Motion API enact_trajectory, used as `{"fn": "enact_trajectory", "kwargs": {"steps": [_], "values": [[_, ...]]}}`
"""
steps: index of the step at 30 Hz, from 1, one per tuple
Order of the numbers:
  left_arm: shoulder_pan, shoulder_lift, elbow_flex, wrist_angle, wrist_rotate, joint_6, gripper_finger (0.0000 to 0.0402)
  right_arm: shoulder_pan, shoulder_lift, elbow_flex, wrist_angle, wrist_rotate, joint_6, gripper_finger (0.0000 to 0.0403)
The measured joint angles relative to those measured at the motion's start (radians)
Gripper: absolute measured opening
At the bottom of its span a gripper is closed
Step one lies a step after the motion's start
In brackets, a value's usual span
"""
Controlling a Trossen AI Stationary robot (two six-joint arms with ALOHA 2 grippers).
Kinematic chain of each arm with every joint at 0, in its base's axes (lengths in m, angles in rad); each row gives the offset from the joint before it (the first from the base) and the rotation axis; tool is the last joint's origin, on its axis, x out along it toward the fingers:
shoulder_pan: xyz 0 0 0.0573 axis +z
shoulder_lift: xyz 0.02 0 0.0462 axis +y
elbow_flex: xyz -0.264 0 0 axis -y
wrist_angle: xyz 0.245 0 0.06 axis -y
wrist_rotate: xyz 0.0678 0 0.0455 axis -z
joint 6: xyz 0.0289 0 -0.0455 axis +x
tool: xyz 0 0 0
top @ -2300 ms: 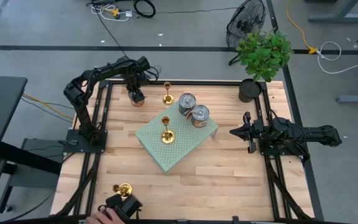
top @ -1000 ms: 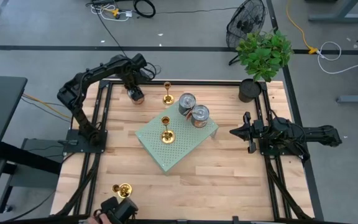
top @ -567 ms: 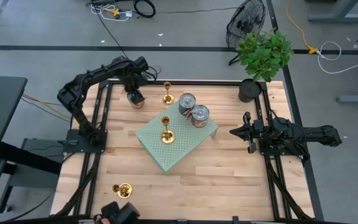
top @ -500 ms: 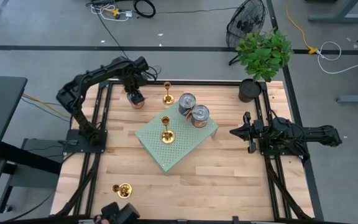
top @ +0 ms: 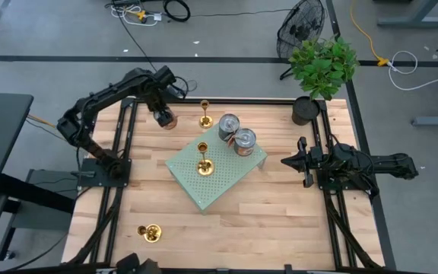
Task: Pick & Place candle stick holders
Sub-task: Put the silver scented candle on the shelf
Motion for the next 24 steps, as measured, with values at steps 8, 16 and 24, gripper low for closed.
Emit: {"fn": "enact_trajectory", "kwargs": {"steps": [8, 16, 24], "values": [[-0.015, -0.084, 0.0, -0.002, 0.013, -0.025, 0.0376, 0.0, 0.0, 0.0, 0.0, 0.0, 0.0, 0.0003], [-0.039, -0.127, 0.0, -0.003, 0.012, -0.027, 0.0376, 0.0, 0.0, 0.0, 0.0, 0.0, 0.0, 0.0003], [-0.068, -0.131, 0.085, -0.007, 0.023, -0.045, 0.0376, 0.0, 0.0, 0.0, 0.0, 0.0, 0.0, 0.0003]]}}
